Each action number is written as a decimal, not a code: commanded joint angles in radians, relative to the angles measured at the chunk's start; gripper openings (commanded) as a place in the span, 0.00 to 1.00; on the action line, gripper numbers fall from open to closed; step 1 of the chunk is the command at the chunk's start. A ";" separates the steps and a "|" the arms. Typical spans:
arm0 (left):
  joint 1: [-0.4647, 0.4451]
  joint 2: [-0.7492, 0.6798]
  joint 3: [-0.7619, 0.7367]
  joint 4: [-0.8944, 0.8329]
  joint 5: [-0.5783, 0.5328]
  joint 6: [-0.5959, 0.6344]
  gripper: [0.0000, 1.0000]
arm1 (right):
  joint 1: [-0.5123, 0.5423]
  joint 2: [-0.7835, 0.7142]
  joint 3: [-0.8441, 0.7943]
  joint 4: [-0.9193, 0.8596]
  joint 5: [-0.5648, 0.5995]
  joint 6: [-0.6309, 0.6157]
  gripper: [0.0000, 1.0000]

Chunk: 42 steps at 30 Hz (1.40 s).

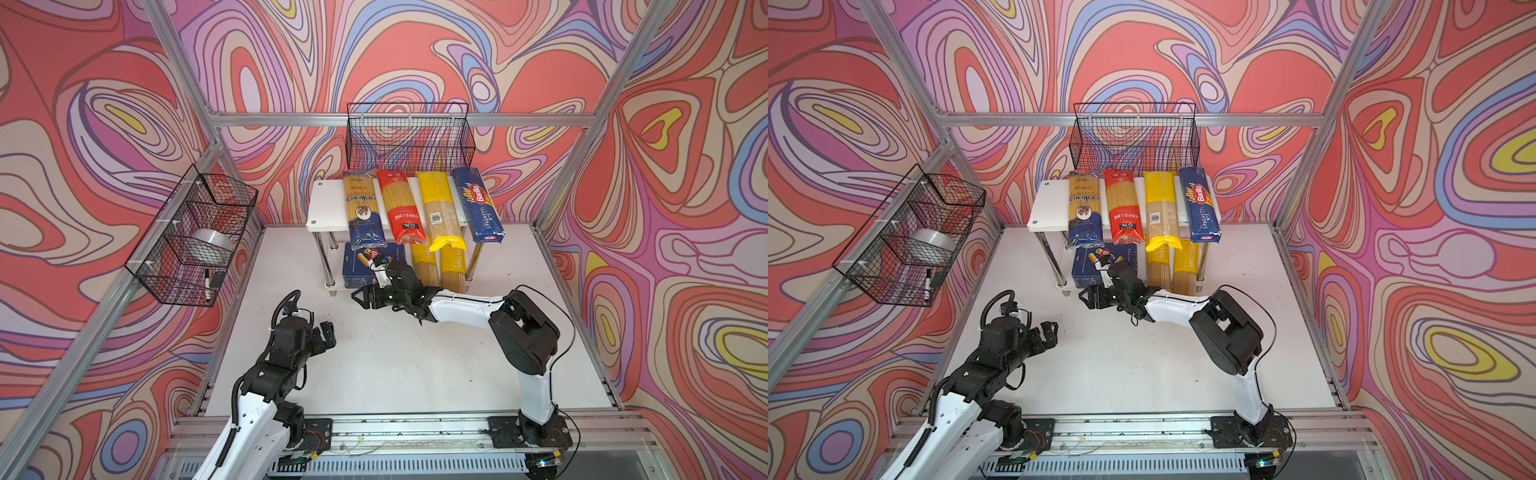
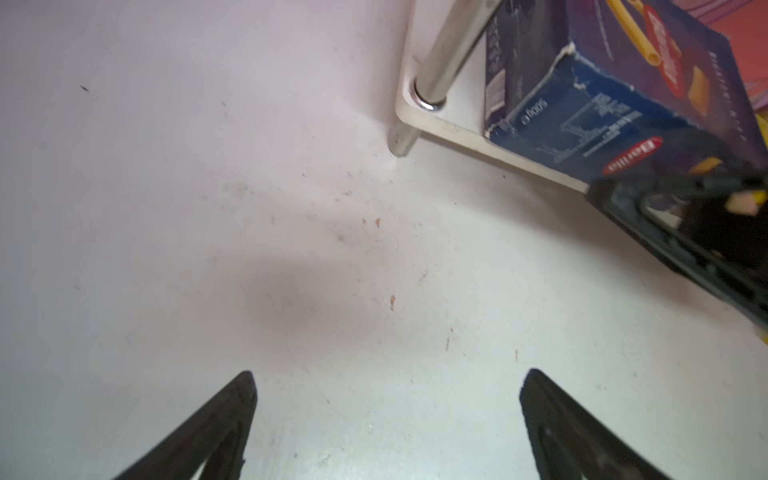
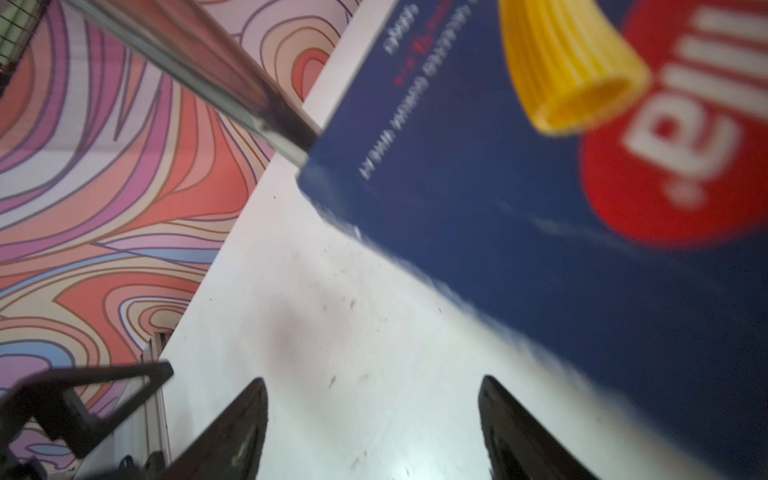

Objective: Place and organize the pasta boxes and bags onto the shelf

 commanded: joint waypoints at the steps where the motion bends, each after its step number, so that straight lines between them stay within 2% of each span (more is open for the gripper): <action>1: 0.007 0.031 0.008 0.053 -0.292 0.064 1.00 | -0.017 -0.155 -0.142 0.048 0.129 0.002 0.87; 3: 0.016 0.037 -0.028 0.154 -0.328 0.112 1.00 | -0.032 -0.242 -0.231 0.013 0.184 -0.003 0.88; 6: 0.052 0.060 -0.074 0.352 -0.250 0.198 1.00 | -0.108 -0.380 -0.334 -0.117 0.257 0.009 0.89; 10: 0.122 0.159 -0.072 0.468 -0.233 0.243 1.00 | -0.238 -0.634 -0.479 -0.266 0.328 0.010 0.91; 12: 0.182 0.246 -0.063 0.511 -0.211 0.276 1.00 | -0.286 -0.760 -0.509 -0.400 0.451 -0.012 0.98; 14: 0.249 0.317 -0.051 0.541 -0.172 0.263 1.00 | -0.339 -0.858 -0.534 -0.493 0.539 -0.030 0.98; 16: 0.310 0.384 -0.065 0.624 -0.117 0.235 1.00 | -0.418 -0.929 -0.565 -0.527 0.550 -0.055 0.98; 18: 0.340 0.458 -0.095 0.791 -0.061 0.227 1.00 | -0.517 -0.960 -0.607 -0.482 0.542 -0.085 0.98; 22: 0.341 0.621 -0.114 1.062 0.041 0.306 1.00 | -0.635 -0.909 -0.648 -0.340 0.594 -0.154 0.98; 25: 0.345 0.723 -0.096 1.172 0.117 0.351 1.00 | -0.686 -0.830 -0.709 -0.083 0.626 -0.236 0.98; 28: 0.347 0.814 -0.104 1.306 0.138 0.375 1.00 | -0.707 -0.715 -0.796 0.299 0.555 -0.392 0.98; 29: 0.347 0.812 -0.107 1.309 0.180 0.390 1.00 | -0.706 -0.665 -0.837 0.461 0.517 -0.438 0.98; 30: 0.346 0.794 -0.105 1.270 0.193 0.398 1.00 | -0.707 -0.606 -0.877 0.616 0.502 -0.454 0.98; 32: 0.346 0.819 -0.130 1.361 0.184 0.394 1.00 | -0.707 -0.476 -0.917 0.864 0.497 -0.492 0.98; 35: 0.339 0.820 -0.118 1.329 0.213 0.414 1.00 | -0.708 -0.295 -0.859 0.946 0.523 -0.525 0.98; 37: 0.331 0.852 -0.105 1.331 0.252 0.438 1.00 | -0.709 -0.204 -0.802 0.922 0.513 -0.528 0.98; 38: 0.319 0.903 -0.101 1.361 0.238 0.447 1.00 | -0.710 -0.192 -0.766 0.866 0.521 -0.525 0.98; 39: 0.312 0.959 -0.097 1.452 0.245 0.455 1.00 | -0.727 -0.218 -0.758 0.798 0.481 -0.502 0.98; 41: 0.306 0.902 -0.053 1.264 0.246 0.471 1.00 | -0.732 -0.204 -0.764 0.851 0.486 -0.515 0.98; 42: 0.298 0.938 -0.067 1.356 0.235 0.474 1.00 | -0.732 -0.210 -0.760 0.824 0.475 -0.513 0.98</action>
